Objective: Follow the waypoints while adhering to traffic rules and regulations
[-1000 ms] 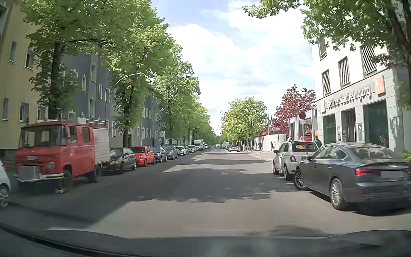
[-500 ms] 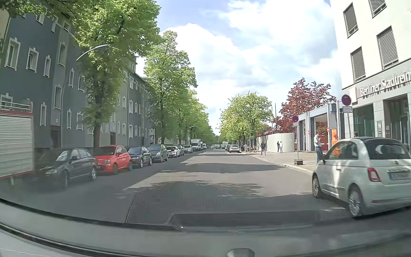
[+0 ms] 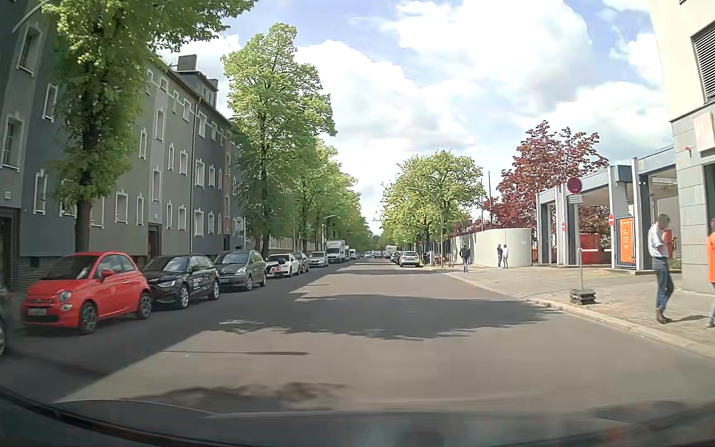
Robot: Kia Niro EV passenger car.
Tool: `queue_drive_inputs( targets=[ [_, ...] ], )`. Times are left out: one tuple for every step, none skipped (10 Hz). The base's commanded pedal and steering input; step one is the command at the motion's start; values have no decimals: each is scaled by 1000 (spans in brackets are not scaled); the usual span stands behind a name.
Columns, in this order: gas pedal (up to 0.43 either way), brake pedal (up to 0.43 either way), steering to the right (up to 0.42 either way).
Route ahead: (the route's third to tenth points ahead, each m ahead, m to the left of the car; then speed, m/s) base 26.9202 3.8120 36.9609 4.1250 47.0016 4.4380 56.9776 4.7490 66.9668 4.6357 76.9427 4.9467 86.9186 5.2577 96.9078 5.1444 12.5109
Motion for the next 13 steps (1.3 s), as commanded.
queue_drive_inputs(
  targets=[
    [59, 24, -1],
    [59, 24, -1],
    [59, 24, -2],
    [59, 24, -2],
    [59, 18, -3],
    [59, 24, -3],
    [59, 24, -3],
    [59, 18, -2],
    [59, 24, -3],
    [59, 24, -2],
    [59, 18, -2],
    [59, 18, -3],
    [59, 24, -3]
  ],
)
